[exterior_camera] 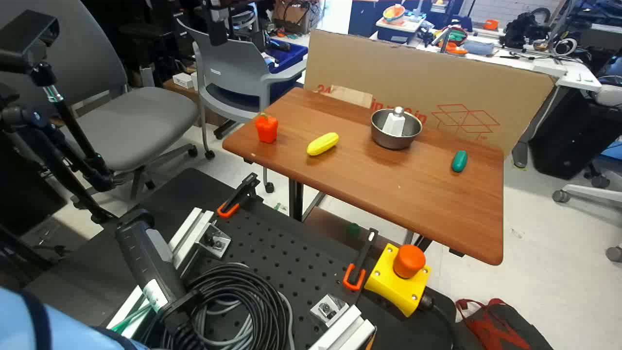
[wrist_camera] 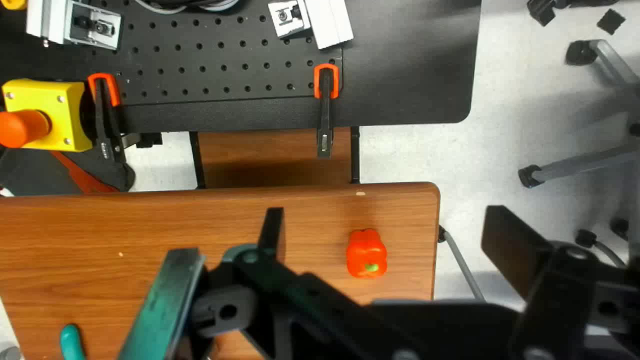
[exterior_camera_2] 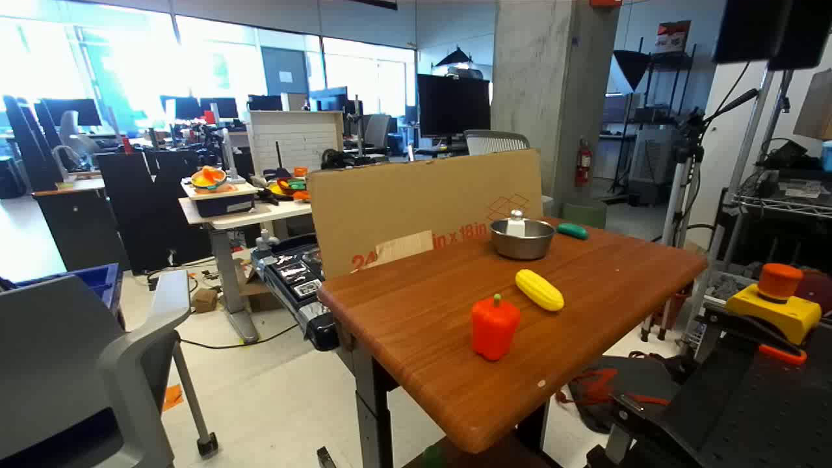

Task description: Pick up the salt cellar and put it on the table

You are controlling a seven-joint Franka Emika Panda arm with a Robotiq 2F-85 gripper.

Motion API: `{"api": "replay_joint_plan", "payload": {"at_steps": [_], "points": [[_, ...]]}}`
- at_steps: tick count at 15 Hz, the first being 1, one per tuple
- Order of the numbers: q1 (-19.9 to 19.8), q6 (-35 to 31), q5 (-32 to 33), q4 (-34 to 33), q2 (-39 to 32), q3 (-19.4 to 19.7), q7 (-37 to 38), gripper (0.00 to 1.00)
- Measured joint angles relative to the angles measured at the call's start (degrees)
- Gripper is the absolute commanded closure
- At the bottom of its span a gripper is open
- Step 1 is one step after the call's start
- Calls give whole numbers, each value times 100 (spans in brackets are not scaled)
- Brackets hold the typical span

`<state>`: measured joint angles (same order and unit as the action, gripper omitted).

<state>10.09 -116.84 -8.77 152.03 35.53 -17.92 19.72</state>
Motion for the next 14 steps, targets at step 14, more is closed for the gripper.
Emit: {"api": "replay_joint_plan", "payload": {"at_steps": [14], "points": [[-75,-71,40,-25,-36,59,0,0]]}}
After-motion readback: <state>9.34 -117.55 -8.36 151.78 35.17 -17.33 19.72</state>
